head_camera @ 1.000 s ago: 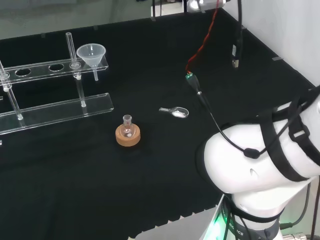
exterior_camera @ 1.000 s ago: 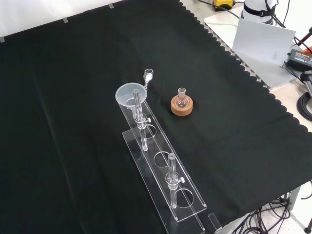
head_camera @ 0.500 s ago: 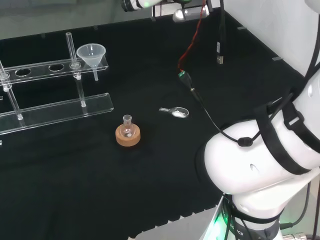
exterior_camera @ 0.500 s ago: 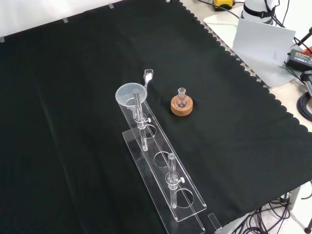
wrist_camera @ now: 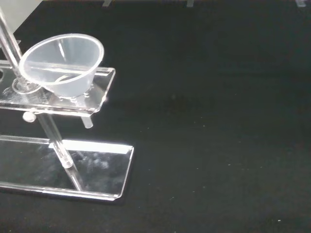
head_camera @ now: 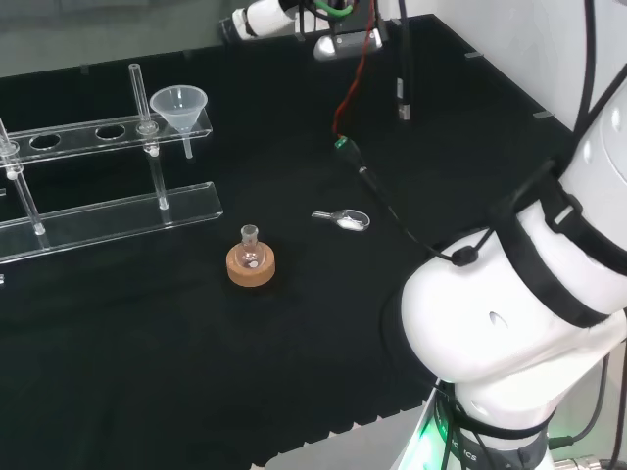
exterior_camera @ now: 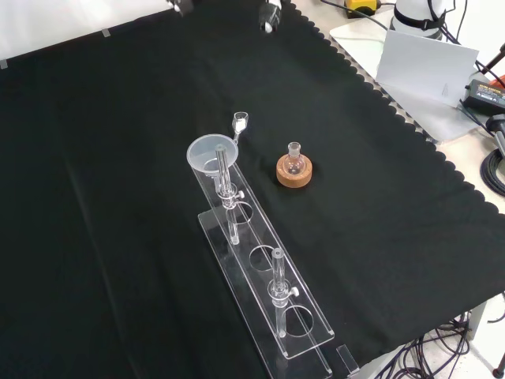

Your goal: Pick up the funnel from the transparent funnel stand.

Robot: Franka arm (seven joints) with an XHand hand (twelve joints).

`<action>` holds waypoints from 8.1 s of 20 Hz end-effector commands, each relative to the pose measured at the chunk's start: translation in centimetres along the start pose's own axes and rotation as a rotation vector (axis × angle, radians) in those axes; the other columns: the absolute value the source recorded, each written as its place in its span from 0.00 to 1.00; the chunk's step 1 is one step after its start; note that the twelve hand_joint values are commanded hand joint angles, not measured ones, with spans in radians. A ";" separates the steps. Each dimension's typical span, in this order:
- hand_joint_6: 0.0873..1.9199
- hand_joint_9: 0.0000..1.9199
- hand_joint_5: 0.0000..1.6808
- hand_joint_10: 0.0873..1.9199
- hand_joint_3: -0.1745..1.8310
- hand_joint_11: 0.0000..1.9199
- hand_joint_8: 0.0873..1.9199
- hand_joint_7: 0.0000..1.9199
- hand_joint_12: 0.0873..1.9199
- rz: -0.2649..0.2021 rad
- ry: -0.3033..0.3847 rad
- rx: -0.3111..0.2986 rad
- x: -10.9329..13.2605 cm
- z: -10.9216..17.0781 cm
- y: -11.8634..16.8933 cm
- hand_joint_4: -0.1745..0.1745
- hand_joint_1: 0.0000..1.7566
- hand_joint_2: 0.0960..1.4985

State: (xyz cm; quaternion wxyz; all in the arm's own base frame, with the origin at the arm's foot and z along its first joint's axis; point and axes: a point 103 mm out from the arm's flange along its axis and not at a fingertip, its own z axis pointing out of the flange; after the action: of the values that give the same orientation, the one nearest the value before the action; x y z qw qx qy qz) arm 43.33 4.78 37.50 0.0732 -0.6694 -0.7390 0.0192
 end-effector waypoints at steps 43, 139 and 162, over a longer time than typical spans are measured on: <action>0.00 0.00 0.00 0.00 0.10 0.00 0.00 0.00 0.00 -0.180 0.001 0.160 12.9 11.6 11.5 0.50 0.19 0.43; 0.00 0.26 0.36 0.29 0.10 0.00 0.26 0.41 0.67 -0.110 0.015 0.076 8.2 13.2 12.6 0.36 0.38 0.48; 0.04 0.32 0.40 0.25 0.10 0.00 0.24 0.47 0.71 -0.130 0.024 -0.025 7.6 8.5 11.7 0.40 0.41 0.49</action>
State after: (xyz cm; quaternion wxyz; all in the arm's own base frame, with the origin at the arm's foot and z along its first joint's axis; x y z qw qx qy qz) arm 53.06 14.46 26.89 0.0835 -0.6223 -0.7783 0.0069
